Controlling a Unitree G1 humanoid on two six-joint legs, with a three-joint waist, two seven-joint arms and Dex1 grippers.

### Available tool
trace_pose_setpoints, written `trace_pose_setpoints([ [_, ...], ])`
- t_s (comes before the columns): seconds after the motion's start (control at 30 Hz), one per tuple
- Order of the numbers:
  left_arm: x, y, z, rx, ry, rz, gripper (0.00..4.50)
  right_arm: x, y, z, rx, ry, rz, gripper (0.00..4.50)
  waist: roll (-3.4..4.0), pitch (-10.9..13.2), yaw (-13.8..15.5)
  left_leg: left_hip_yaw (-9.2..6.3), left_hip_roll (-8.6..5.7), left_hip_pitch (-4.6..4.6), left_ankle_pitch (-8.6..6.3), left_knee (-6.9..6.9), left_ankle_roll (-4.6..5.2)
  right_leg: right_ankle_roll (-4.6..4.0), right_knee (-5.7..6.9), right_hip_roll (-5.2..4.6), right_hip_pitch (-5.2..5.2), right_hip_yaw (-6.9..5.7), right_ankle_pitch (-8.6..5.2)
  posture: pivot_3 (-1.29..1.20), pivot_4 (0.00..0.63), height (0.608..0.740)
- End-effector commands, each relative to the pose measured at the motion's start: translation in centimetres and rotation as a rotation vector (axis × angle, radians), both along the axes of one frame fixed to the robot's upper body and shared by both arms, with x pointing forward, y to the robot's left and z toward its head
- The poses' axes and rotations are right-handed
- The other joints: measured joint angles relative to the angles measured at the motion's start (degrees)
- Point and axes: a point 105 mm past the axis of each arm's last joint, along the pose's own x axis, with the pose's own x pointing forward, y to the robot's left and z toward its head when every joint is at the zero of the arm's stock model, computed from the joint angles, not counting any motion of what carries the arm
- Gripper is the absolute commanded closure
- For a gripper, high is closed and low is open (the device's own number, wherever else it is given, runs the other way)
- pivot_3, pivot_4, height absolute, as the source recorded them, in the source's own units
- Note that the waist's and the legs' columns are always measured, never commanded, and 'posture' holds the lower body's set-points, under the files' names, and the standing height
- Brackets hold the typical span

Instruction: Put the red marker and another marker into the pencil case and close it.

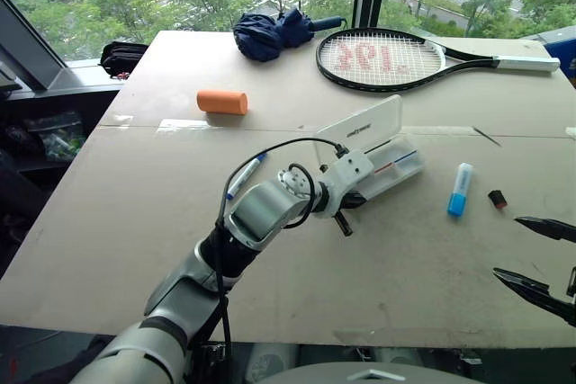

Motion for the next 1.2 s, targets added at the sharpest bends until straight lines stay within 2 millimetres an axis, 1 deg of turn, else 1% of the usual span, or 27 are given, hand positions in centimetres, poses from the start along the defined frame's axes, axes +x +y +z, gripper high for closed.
trace_pose_setpoints([
  [0.03, -0.4, 0.3, -0.9, 0.026, 0.017, -0.022, 4.47, -0.4, -0.2, 0.5, -0.013, -0.042, -0.008, 0.0, 0.01, 0.0, 0.0, 0.0, 0.0, 0.0, 0.0, 0.0, 0.0, 0.0, 0.0, 0.0, 0.0, 0.0, 0.0, 0.0, 0.15, 0.73],
  [0.13, -0.5, 0.9, -0.8, 0.028, 0.006, -0.057, 4.47, -0.5, -0.1, 0.3, -0.011, -0.045, -0.011, 0.0, 0.02, 0.0, -0.1, 0.0, 0.0, 0.01, 0.0, 0.0, 0.0, 0.0, 0.0, 0.0, 0.0, 0.0, 0.0, 0.0, 0.15, 0.73],
  [0.2, -0.2, 1.9, -0.7, 0.045, -0.02, -0.098, 4.47, -0.5, -0.1, 0.2, -0.006, -0.045, -0.013, 0.0, 0.02, 0.0, -0.2, 0.0, 0.02, 0.03, 0.0, -0.01, 0.0, -0.01, 0.01, 0.02, -0.01, 0.01, 0.0, 0.0, 0.15, 0.73],
  [0.33, 0.7, 3.5, 0.3, 0.066, -0.113, -0.25, 4.47, -0.3, 0.1, -0.2, -0.001, -0.048, -0.015, 0.0, 0.04, 0.0, -0.3, 0.05, 0.06, 0.09, 0.0, -0.05, -0.01, -0.03, 0.03, 0.06, -0.03, 0.06, -0.01, 0.0, 0.15, 0.73],
  [0.47, 1.8, 5.4, 0.2, 0.167, -0.198, -0.401, 4.47, -0.2, 0.1, -0.3, 0.002, -0.052, -0.018, 0.0, 0.04, 0.0, -0.1, 0.08, 0.04, 0.07, 0.0, -0.04, -0.01, -0.04, 0.01, 0.04, -0.03, 0.05, -0.01, 0.0, 0.15, 0.73],
  [0.6, 2.1, 6.2, 0.1, 0.218, -0.22, -0.515, 4.47, -0.3, 0.2, -0.4, 0.003, -0.053, -0.021, 0.0, 0.04, 0.0, 0.0, 0.09, 0.04, 0.04, 0.0, -0.04, 0.0, -0.03, -0.01, 0.04, -0.03, 0.05, -0.01, 0.0, 0.15, 0.73],
  [0.7, 2.2, 6.3, 0.1, 0.229, -0.219, -0.547, 4.47, -0.5, 0.3, -0.4, 0.002, -0.052, -0.027, 0.0, 0.04, 0.0, -0.1, 0.09, 0.04, 0.03, 0.0, -0.04, 0.0, -0.02, -0.01, 0.05, -0.03, 0.05, -0.01, 0.0, 0.15, 0.73],
  [0.83, 1.3, 6.5, 0.1, 0.226, -0.182, -0.564, 4.47, -0.9, 0.5, -0.5, 0.0, -0.045, -0.036, 0.0, 0.04, 0.0, -0.3, 0.08, 0.05, 0.03, -0.01, -0.04, 0.01, -0.02, 0.01, 0.07, -0.05, 0.05, -0.01, 0.0, 0.15, 0.73],
  [0.93, 0.6, 6.8, 0.1, 0.228, -0.147, -0.542, 4.47, -1.1, 0.4, -0.4, -0.002, -0.042, -0.04, 0.0, 0.04, 0.0, -0.5, 0.08, 0.06, 0.04, -0.01, -0.04, 0.01, -0.01, 0.02, 0.09, -0.05, 0.05, -0.01, 0.0, 0.15, 0.73],
  [1.2, -0.3, 6.6, 0.7, 0.187, -0.116, -0.515, 4.47, -0.5, 0.6, -0.1, -0.004, -0.041, -0.031, 0.0, 0.04, 0.0, -0.4, 0.08, 0.07, 0.03, -0.01, -0.02, 0.01, -0.01, 0.03, 0.09, -0.06, 0.05, -0.01, 0.0, 0.15, 0.73],
])
